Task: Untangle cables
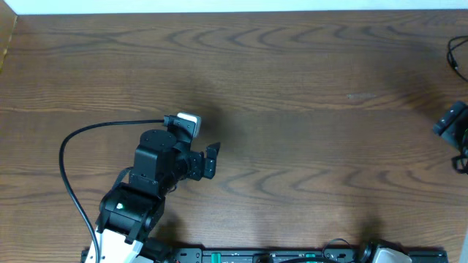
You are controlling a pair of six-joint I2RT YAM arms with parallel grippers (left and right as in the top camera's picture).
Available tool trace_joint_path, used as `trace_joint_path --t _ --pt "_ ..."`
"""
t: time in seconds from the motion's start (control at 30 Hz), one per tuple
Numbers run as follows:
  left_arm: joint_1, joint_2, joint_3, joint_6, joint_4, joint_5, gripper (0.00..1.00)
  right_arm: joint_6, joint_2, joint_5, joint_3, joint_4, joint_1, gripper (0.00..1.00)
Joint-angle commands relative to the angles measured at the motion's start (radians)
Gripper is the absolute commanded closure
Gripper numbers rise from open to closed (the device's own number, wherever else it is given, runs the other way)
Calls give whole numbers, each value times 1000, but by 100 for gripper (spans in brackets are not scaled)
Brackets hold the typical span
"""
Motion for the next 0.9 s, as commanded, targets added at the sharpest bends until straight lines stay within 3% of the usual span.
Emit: trace_joint_path --t 0.0,0.17,0.4,0.87 --pt "4 -6 11 2 4 -69 2 -90 -115 -93 -124 78 5 1" --pt "4 -40 11 -2 5 -110 2 -90 -256 -144 -259 167 5 1" --pt "4 -123 11 -3 6 -133 2 -92 -369 -186 -291 196 5 1" --pt "5 -201 11 -5 -34 -319 2 -232 -390 -428 -361 347 5 1"
